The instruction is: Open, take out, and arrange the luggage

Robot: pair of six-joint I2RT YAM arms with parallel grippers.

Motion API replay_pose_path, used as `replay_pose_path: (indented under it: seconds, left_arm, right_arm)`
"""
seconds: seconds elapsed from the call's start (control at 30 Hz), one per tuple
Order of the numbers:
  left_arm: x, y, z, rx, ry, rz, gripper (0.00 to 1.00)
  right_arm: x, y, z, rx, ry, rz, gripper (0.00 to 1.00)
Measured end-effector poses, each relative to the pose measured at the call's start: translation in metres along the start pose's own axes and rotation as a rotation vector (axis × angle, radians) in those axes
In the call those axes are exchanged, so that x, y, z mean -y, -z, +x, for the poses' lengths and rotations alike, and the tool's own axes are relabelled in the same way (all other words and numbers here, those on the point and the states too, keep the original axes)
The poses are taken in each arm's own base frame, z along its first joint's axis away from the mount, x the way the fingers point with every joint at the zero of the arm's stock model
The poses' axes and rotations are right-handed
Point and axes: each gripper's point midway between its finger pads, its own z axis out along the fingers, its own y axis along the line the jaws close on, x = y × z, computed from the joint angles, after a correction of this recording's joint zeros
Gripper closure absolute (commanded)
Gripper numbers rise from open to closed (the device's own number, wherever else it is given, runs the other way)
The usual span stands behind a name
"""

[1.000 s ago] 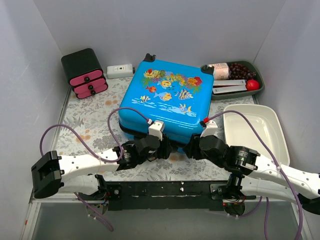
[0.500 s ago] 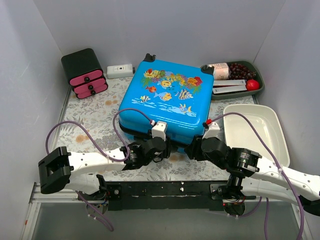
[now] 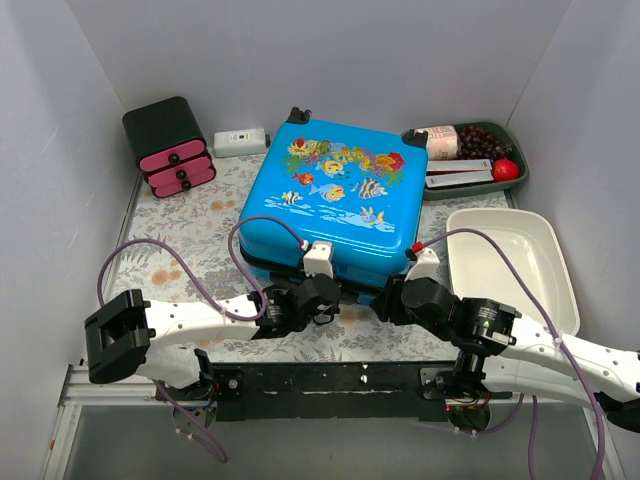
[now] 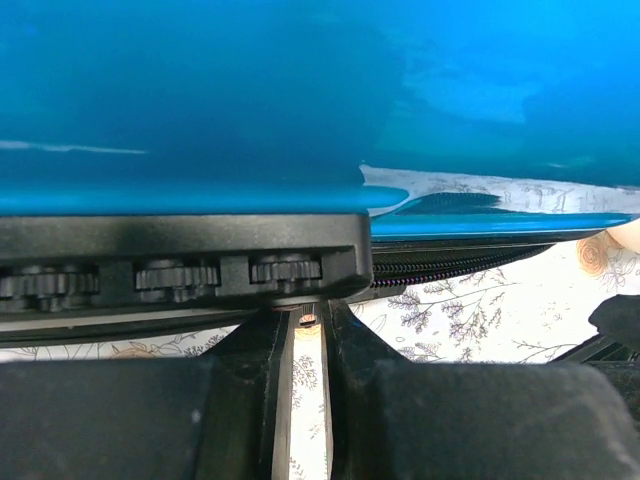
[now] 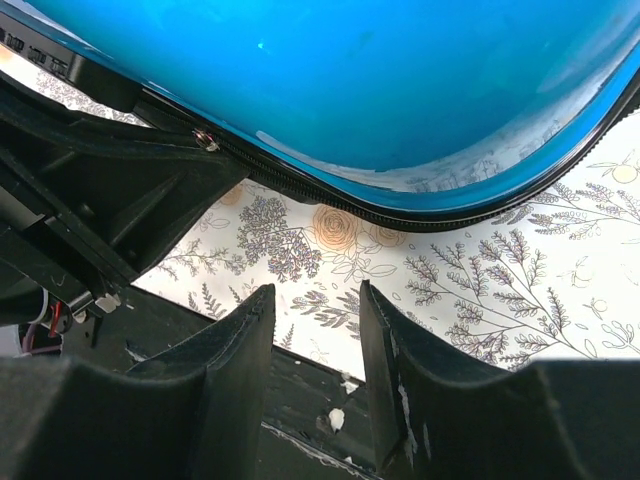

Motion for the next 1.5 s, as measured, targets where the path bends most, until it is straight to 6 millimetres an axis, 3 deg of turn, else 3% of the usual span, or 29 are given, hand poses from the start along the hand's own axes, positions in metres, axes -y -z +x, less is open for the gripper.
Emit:
replay_pose_path:
  seconds: [0.27,0.47,0.7,0.87,0.97,1.17,1.5]
  left_arm:
    - [-0.003,0.006,-0.001,-0.014,0.063,-0.028,1.00]
    - [-0.012,0.013,0.000,-0.030,0.093,-0.071,1.00]
    - [-0.039,0.020,-0.001,-0.015,0.124,-0.216,1.00]
    - [-0.054,0.024,-0.004,0.013,0.167,-0.284,1.00]
    - [-0.070,0.027,-0.013,0.027,0.195,-0.328,1.00]
    - [-0.120,0.036,-0.033,0.047,0.285,-0.397,1.00]
    - [-0.161,0.052,-0.044,0.098,0.370,-0.431,1.00]
  right_arm:
    - [0.007,-0.005,0.008,-0.010,0.001,0.013,0.55]
    - [0.006,-0.019,0.019,-0.014,-0.009,0.000,0.55]
    - [-0.013,-0.039,0.017,0.013,-0.023,-0.044,0.54]
    - [-0.007,-0.045,0.012,0.050,-0.029,-0.001,0.54]
    - [-0.004,-0.046,0.009,0.067,-0.042,0.020,0.55]
    - [0.002,-0.046,0.006,0.061,-0.048,0.051,0.56]
    - [0.005,-0.047,0.005,0.014,-0.064,0.069,0.58]
